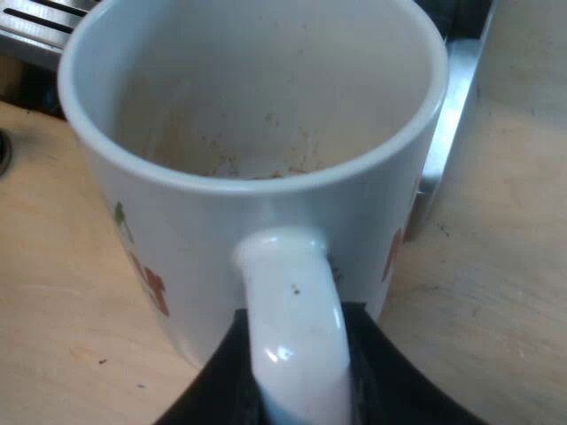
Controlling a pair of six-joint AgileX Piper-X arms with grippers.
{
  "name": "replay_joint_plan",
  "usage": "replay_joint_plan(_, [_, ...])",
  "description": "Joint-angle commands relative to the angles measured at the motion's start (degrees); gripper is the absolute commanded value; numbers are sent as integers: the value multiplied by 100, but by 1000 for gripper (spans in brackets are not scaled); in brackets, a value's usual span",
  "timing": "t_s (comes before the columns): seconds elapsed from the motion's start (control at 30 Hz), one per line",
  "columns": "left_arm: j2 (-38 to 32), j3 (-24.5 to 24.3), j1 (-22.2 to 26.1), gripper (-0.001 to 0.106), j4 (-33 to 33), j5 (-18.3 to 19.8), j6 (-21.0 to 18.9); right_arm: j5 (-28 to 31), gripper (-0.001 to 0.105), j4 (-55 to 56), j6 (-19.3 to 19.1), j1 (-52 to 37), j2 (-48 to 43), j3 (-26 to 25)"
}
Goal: Place mug into machine
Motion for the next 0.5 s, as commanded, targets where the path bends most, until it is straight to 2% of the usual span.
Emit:
replay_joint_plan(0.03, [192, -5, 3, 81, -288, -176, -35, 82, 0, -621, -72, 10, 244, -118])
replay_joint_plan(0.13, [501, 6, 3, 81, -501, -487, -10, 82, 0, -858, -228, 10, 540, -153])
replay_joint_plan(0.5, [1722, 2, 111, 81, -1453, -452, -10, -49, 0, -1434, -428, -2, 1521, -589])
